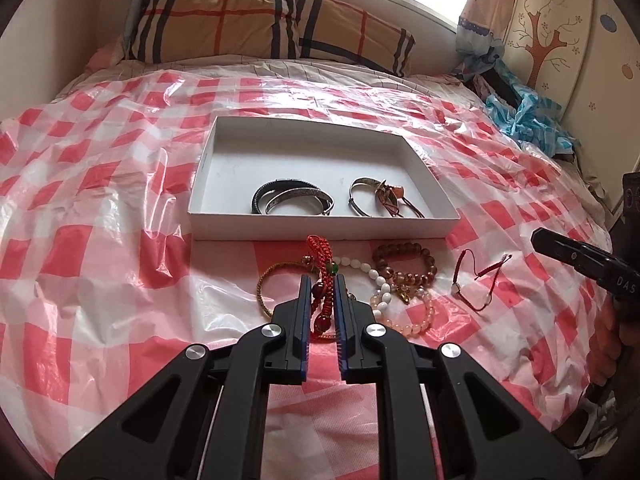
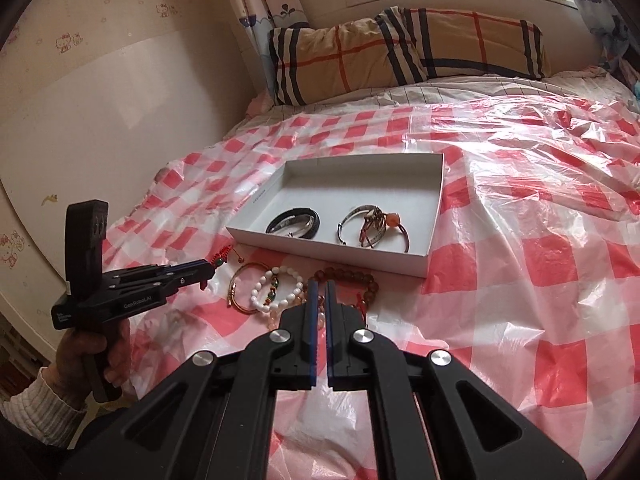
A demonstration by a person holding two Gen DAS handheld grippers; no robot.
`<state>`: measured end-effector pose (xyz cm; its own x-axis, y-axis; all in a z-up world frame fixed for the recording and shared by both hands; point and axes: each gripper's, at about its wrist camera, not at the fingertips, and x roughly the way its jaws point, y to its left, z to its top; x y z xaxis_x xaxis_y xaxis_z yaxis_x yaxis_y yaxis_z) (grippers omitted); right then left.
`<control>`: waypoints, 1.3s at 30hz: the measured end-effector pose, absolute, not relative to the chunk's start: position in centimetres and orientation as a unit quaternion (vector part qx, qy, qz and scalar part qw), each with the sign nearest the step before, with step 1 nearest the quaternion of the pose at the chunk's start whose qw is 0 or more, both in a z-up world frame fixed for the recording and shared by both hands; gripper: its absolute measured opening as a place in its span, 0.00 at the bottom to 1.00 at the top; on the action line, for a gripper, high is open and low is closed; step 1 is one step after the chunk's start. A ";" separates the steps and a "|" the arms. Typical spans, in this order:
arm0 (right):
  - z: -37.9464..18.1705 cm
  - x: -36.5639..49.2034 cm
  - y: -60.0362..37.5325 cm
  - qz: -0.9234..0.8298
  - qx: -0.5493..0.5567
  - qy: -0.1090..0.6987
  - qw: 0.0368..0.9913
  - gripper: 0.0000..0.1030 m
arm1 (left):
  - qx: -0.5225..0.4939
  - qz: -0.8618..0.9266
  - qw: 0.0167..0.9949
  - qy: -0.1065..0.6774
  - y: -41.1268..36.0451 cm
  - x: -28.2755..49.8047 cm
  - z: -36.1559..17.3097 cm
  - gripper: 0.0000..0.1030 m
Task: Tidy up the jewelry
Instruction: 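Grasp the red cord bracelet with the right tool while the left tool holds the red beads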
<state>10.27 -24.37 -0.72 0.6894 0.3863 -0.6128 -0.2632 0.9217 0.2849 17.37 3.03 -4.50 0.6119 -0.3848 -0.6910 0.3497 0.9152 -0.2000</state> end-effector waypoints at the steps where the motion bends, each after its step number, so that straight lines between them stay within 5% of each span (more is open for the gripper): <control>1: -0.5 10.3 -24.5 0.180 0.092 0.348 0.916 0.04 | -0.023 -0.205 0.899 0.388 3.0 17.4 -4.3 0.10; 16: -0.1 12.9 -24.1 0.174 0.052 0.372 0.910 0.06 | -0.021 -0.203 0.906 0.372 2.6 18.9 -3.3 0.10; 19: -2.9 13.2 -24.2 0.133 0.007 0.406 0.904 0.71 | -0.024 -0.203 0.904 0.377 2.6 19.0 -3.5 0.10; 20: -4.2 13.5 -24.3 0.124 -0.005 0.418 0.900 0.72 | -0.024 -0.203 0.903 0.378 2.6 19.0 -3.6 0.10; 26: -8.7 16.1 -26.2 0.071 0.010 0.460 0.885 0.69 | -0.017 -0.209 0.900 0.381 1.8 18.8 -4.1 0.10; 27: -9.1 16.5 -26.5 0.072 0.018 0.468 0.880 0.62 | -0.015 -0.209 0.900 0.381 1.8 18.9 -4.0 0.10; 29: -9.6 16.7 -26.7 0.074 0.018 0.483 0.872 0.09 | -0.014 -0.209 0.901 0.380 1.7 18.9 -4.1 0.10; 39: -4.7 15.1 -25.5 0.129 0.048 0.416 0.899 0.04 | -0.013 -0.203 0.903 0.379 1.8 19.5 -4.2 0.10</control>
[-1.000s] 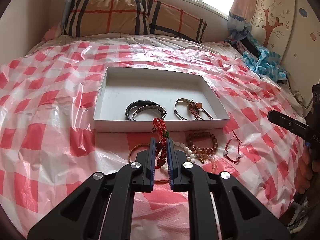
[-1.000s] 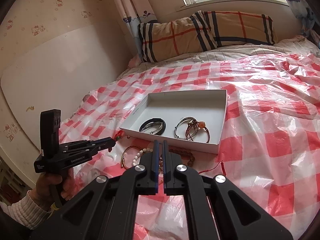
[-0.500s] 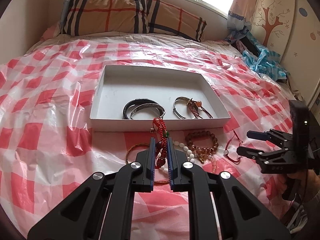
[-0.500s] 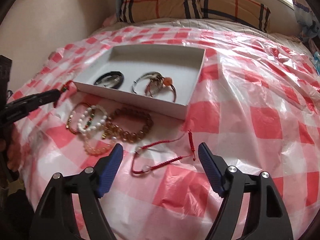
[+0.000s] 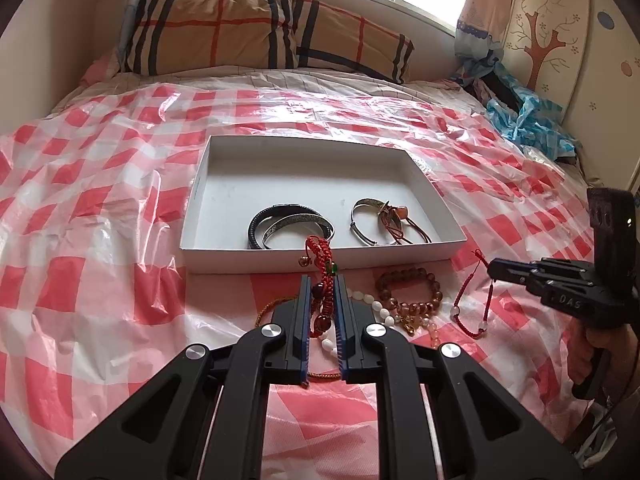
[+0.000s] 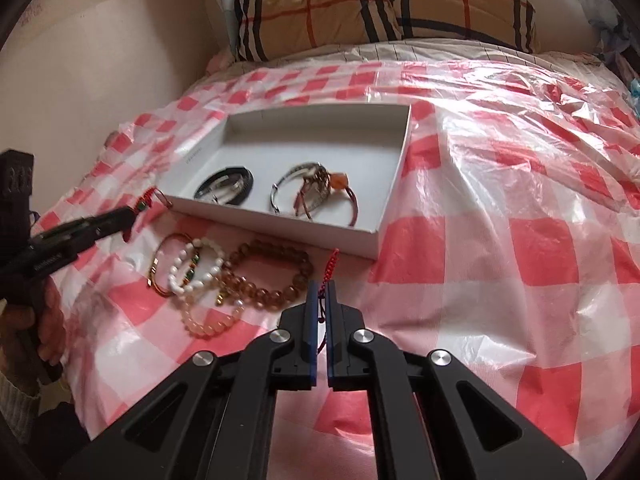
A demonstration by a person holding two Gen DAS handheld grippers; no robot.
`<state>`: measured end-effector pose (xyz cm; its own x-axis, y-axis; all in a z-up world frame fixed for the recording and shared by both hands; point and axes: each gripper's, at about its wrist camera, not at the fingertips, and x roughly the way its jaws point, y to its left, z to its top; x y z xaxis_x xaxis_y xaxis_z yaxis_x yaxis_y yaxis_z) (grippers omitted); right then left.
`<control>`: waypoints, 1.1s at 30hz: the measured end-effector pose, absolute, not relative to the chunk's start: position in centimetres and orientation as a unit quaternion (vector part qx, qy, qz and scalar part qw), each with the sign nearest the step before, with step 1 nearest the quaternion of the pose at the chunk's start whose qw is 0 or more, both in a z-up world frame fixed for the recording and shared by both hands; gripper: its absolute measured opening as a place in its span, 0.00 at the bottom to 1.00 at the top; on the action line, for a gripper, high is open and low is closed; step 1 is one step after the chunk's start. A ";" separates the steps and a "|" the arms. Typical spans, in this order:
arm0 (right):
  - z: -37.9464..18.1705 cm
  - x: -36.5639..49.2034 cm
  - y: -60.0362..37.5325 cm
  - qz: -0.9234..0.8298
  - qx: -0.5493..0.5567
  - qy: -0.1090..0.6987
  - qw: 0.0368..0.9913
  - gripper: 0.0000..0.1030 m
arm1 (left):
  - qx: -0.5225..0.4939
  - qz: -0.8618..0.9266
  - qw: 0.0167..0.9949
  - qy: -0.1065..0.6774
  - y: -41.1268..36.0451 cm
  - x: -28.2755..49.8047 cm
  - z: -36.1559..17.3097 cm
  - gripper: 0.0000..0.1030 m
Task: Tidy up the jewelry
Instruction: 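Carry the red beads with the left tool while the right tool carries the cord bracelet into the box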
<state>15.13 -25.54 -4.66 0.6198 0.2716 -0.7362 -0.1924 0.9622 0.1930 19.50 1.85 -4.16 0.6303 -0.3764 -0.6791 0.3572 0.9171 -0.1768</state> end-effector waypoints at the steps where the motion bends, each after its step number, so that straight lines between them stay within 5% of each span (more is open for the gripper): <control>1: -3.9 15.2 -25.4 0.134 0.052 0.406 0.902 0.04 | -0.012 -0.203 0.903 0.378 1.8 19.6 -4.1 0.10; 11: 0.2 16.6 -24.5 0.156 0.063 0.351 0.921 0.04 | -0.012 -0.201 0.905 0.374 1.8 20.9 -3.9 0.10; 16: -0.9 17.4 -23.9 0.151 0.027 0.391 0.907 0.06 | -0.012 -0.202 0.907 0.370 1.7 21.2 -3.5 0.10; 19: -3.5 17.0 -23.8 0.127 -0.004 0.422 0.897 0.70 | -0.015 -0.203 0.907 0.369 1.7 21.3 -3.5 0.10; 25: -8.0 18.9 -24.8 0.082 -0.006 0.448 0.890 0.70 | -0.012 -0.206 0.902 0.379 1.1 21.3 -4.3 0.10; 27: -8.9 20.0 -25.5 0.080 0.019 0.460 0.884 0.54 | -0.009 -0.207 0.902 0.379 0.9 21.2 -4.4 0.10; 28: -9.4 20.3 -25.6 0.086 0.023 0.472 0.877 0.36 | -0.009 -0.207 0.902 0.378 0.9 21.3 -4.4 0.10; 30: -9.6 20.1 -25.2 0.091 0.004 0.470 0.878 0.26 | -0.011 -0.206 0.902 0.378 0.9 21.3 -4.5 0.10; 31: -9.7 19.9 -25.1 0.100 -0.003 0.473 0.875 0.08 | -0.012 -0.206 0.902 0.379 0.9 21.2 -4.5 0.10; 33: -9.5 19.2 -25.1 0.114 -0.004 0.473 0.874 0.04 | -0.013 -0.205 0.902 0.380 0.8 21.3 -4.6 0.10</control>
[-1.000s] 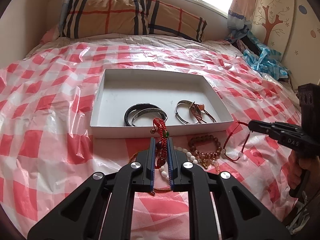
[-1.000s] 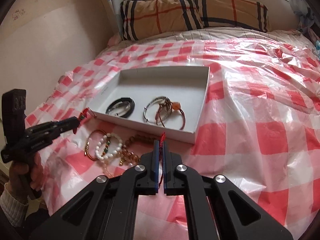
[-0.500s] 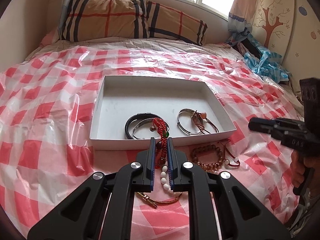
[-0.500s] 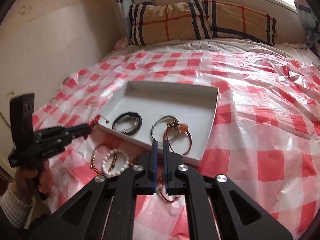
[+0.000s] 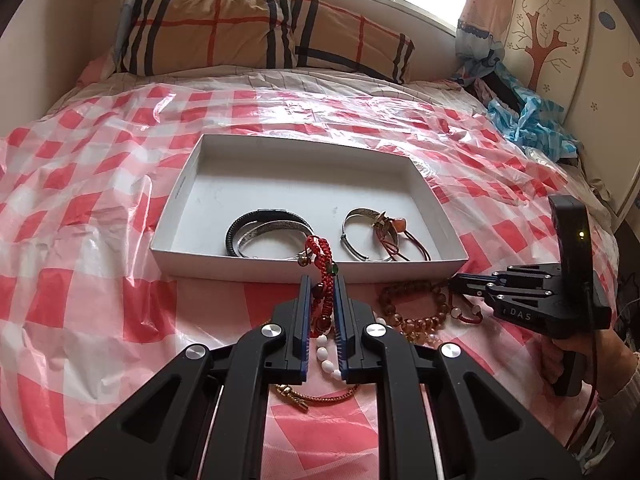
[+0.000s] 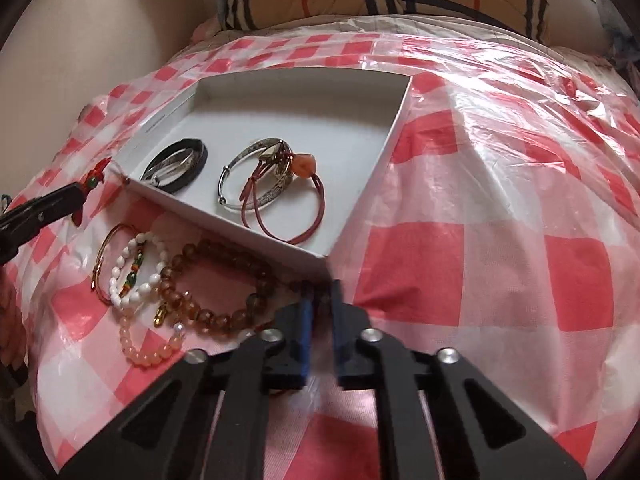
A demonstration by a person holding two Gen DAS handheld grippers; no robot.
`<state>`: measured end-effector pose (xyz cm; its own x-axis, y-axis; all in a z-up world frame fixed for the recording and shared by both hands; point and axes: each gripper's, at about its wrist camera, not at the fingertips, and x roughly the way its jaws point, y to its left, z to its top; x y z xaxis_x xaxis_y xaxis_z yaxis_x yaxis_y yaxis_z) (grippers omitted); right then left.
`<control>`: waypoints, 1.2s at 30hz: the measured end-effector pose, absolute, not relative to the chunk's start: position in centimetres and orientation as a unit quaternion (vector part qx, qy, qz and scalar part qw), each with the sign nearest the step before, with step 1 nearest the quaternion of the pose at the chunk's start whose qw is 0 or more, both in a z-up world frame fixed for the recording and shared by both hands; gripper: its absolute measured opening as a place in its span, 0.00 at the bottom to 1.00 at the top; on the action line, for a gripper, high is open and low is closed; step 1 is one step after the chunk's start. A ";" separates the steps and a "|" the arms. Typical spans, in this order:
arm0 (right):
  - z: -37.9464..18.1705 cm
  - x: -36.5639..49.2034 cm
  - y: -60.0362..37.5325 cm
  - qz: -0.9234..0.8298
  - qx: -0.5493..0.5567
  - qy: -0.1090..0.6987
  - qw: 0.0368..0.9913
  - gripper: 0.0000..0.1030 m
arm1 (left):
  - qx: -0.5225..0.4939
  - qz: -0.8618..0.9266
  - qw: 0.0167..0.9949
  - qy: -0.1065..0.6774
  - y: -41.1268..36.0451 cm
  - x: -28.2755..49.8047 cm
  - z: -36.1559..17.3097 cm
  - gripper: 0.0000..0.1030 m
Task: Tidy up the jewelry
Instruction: 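Carry the red beads with the left tool while the right tool carries the cord bracelet into the box, then open both tools to drop the two red bracelets inside the box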
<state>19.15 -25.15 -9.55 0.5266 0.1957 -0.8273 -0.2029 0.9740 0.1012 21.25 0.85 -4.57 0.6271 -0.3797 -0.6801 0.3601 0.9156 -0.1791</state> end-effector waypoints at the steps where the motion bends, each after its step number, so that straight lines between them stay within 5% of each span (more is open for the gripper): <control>1: -9.3 18.7 -25.3 0.116 -0.002 0.470 0.875 0.04 | -0.013 -0.205 0.902 0.380 0.8 21.2 -4.6 0.10; 23: 1.0 17.5 -24.6 0.164 0.050 0.341 0.924 0.04 | -0.013 -0.202 0.907 0.370 1.1 23.0 -3.7 0.10; 36: 0.3 22.3 -23.3 0.165 0.051 0.343 0.924 0.04 | -0.006 -0.201 0.910 0.363 0.2 26.4 -3.4 0.10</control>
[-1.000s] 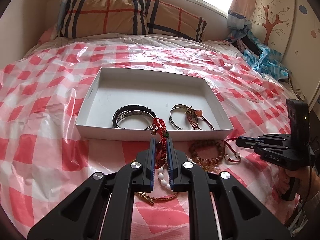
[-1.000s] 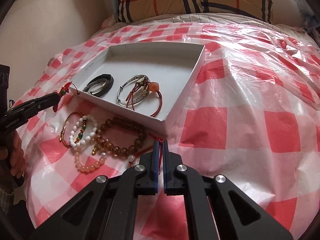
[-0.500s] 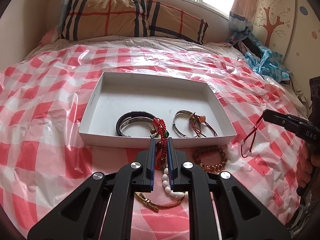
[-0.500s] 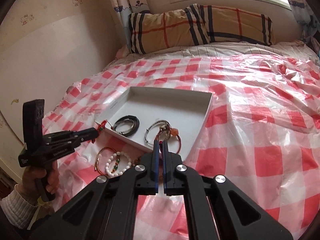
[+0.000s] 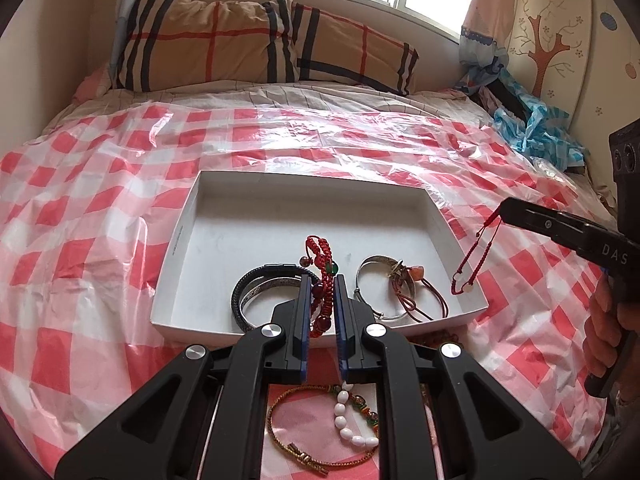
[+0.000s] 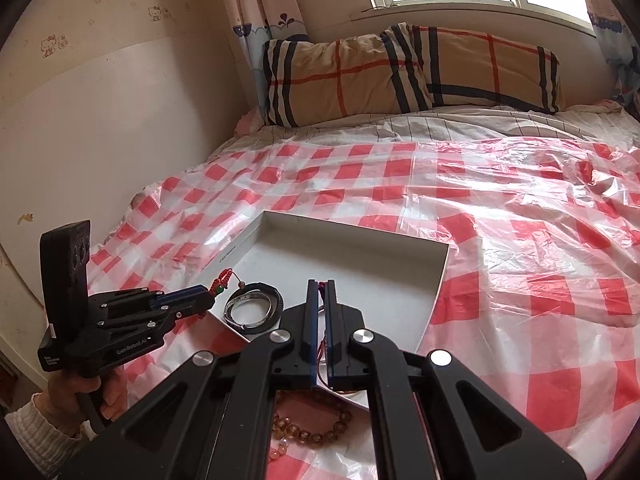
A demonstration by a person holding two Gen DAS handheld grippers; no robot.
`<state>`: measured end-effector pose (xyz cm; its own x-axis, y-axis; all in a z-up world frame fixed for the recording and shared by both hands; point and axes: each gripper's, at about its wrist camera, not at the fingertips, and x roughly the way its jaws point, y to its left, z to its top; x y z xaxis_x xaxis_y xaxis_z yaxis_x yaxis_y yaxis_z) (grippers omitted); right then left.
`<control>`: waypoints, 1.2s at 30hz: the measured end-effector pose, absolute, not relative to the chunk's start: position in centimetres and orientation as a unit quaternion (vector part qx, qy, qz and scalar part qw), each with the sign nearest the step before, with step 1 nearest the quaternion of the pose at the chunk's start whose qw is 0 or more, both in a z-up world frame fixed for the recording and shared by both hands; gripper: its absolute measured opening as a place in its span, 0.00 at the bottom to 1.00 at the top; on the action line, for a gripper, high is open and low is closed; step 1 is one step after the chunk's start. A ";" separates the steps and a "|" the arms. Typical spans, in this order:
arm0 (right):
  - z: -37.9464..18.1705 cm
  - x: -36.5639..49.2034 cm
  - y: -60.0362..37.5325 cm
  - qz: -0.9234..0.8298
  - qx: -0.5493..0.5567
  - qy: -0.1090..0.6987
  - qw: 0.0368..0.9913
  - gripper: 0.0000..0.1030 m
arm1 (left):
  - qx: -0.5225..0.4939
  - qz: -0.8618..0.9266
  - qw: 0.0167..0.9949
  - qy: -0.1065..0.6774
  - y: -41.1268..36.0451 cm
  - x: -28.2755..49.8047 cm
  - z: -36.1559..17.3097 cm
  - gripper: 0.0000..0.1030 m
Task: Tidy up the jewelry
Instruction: 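Open both tools to drop the two red bracelets inside the box, then withdraw both tools from the box back over the remaining bracelets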
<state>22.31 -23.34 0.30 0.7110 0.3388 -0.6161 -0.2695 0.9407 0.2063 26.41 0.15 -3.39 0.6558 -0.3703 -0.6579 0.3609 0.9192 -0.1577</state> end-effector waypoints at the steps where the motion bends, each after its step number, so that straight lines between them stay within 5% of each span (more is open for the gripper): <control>1: 0.0 22.5 -23.3 0.164 0.051 0.346 0.923 0.04 | -0.006 -0.200 0.910 0.364 0.0 26.8 -3.6 0.10; 6: -1.4 23.0 -23.8 0.150 0.065 0.363 0.917 0.11 | 0.004 -0.191 0.905 0.379 -0.8 28.0 -4.9 0.10; 8: -1.6 22.6 -24.1 0.146 0.073 0.360 0.919 0.30 | 0.006 -0.190 0.905 0.381 -0.9 27.8 -5.1 0.10; 17: -2.4 20.2 -24.2 0.160 0.082 0.379 0.908 0.30 | 0.015 -0.176 0.907 0.382 -0.3 26.0 -5.4 0.11; 36: -7.2 20.9 -26.8 0.114 0.126 0.427 0.888 0.30 | 0.012 -0.165 0.909 0.384 1.6 22.8 -5.6 0.36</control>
<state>20.86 -26.81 -7.25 0.6092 0.3109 -0.7296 -0.0958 0.9421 0.3215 22.76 1.57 -5.56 0.6511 -0.2917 -0.7007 0.3095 0.9450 -0.1059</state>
